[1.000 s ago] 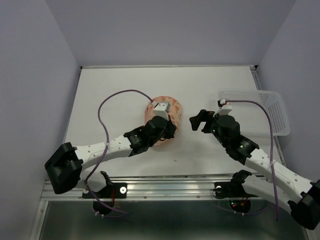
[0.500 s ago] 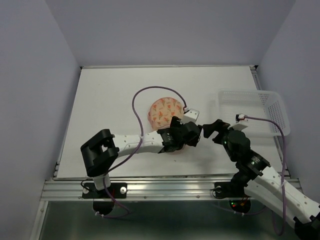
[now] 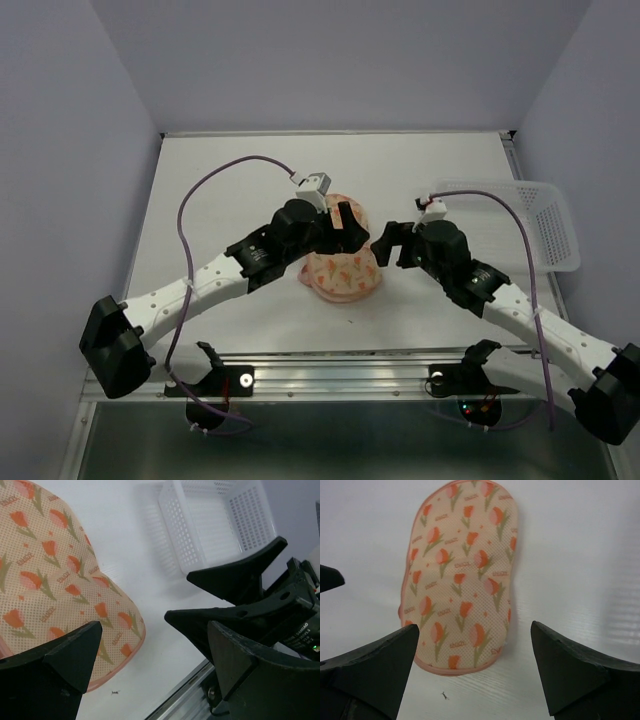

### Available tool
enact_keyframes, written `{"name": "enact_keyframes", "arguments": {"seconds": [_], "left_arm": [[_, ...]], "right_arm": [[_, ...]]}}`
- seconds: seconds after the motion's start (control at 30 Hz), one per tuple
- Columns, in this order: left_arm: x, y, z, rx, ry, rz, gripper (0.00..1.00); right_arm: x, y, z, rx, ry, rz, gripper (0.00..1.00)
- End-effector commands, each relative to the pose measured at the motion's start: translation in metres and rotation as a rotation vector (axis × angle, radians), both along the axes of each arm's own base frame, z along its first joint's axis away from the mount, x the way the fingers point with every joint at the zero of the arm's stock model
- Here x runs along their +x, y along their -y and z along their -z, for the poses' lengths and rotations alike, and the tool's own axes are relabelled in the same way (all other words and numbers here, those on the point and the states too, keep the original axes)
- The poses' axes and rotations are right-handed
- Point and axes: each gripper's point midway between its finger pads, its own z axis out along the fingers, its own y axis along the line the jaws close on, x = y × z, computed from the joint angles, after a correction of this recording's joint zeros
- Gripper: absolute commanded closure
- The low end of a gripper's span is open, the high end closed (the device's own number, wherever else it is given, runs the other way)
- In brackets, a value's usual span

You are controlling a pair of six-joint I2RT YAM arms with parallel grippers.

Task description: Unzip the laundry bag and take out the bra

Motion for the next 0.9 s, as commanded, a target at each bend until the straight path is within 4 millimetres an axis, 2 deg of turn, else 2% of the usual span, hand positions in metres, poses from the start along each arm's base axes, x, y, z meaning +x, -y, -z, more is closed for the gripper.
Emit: {"name": "enact_keyframes", "arguments": {"seconds": [0.0,0.03,0.07,0.1,0.13,0.17,0.2,0.23,0.27,0.3,0.33,0.37,0.4,0.43,0.57,0.6,0.63,0.73,0.8,0.87], "left_arm": [[0.000,-0.022,-0.022,-0.057,-0.009,0.011,0.01],[0.008,-0.036,-0.023,-0.042,-0.006,-0.037,0.01],[0.017,-0.050,-0.016,-0.018,-0.018,-0.082,0.01],[0.027,-0.068,-0.011,0.010,-0.020,-0.147,0.01],[0.033,-0.084,-0.002,0.040,-0.039,-0.185,0.01],[0.047,-0.111,0.005,0.073,-0.039,-0.252,0.01],[0.053,-0.126,0.010,0.093,-0.052,-0.286,0.01],[0.055,-0.141,0.016,0.120,-0.070,-0.314,0.01],[0.065,-0.165,0.020,0.146,-0.071,-0.364,0.01],[0.064,-0.174,0.026,0.155,-0.087,-0.367,0.01],[0.065,-0.184,0.029,0.167,-0.095,-0.380,0.01],[0.066,-0.201,0.033,0.192,-0.103,-0.400,0.01],[0.064,-0.208,0.035,0.207,-0.112,-0.409,0.01],[0.060,-0.216,0.036,0.224,-0.115,-0.415,0.01],[0.055,-0.244,0.046,0.285,-0.095,-0.480,0.01],[0.054,-0.248,0.049,0.290,-0.091,-0.487,0.01],[0.056,-0.259,0.050,0.292,-0.085,-0.515,0.01],[0.053,-0.273,0.062,0.298,-0.113,-0.532,0.01],[0.054,-0.284,0.062,0.289,-0.111,-0.557,0.01],[0.055,-0.290,0.057,0.269,-0.096,-0.568,0.01]], "right_arm": [[0.014,-0.047,-0.061,0.023,0.134,-0.232,0.02],[0.017,-0.054,-0.063,0.017,0.131,-0.258,0.03],[0.018,-0.069,-0.049,0.003,0.082,-0.324,0.04],[0.021,-0.075,-0.045,-0.007,0.062,-0.343,0.05],[0.025,-0.086,-0.054,-0.012,0.073,-0.368,0.07],[0.025,-0.097,-0.050,-0.032,0.062,-0.390,0.08],[0.031,-0.108,-0.030,-0.079,0.026,-0.401,0.09],[0.037,-0.119,-0.038,-0.090,0.046,-0.402,0.10],[0.045,-0.124,-0.033,-0.127,0.053,-0.369,0.11],[0.040,-0.139,-0.029,-0.152,0.054,-0.391,0.11],[0.047,-0.148,-0.008,-0.204,0.026,-0.388,0.12],[0.051,-0.159,-0.014,-0.227,0.055,-0.375,0.16],[0.054,-0.166,-0.009,-0.244,0.052,-0.369,0.19],[0.059,-0.172,0.012,-0.293,0.025,-0.363,0.21],[0.076,-0.185,0.037,-0.404,0.017,-0.290,0.32],[0.078,-0.191,0.035,-0.414,0.030,-0.289,0.35],[0.075,-0.198,0.050,-0.442,0.016,-0.299,0.40],[0.082,-0.202,0.058,-0.478,0.019,-0.261,0.46],[0.086,-0.201,0.072,-0.516,0.012,-0.227,0.51],[0.092,-0.198,0.074,-0.536,0.018,-0.187,0.56]]}}
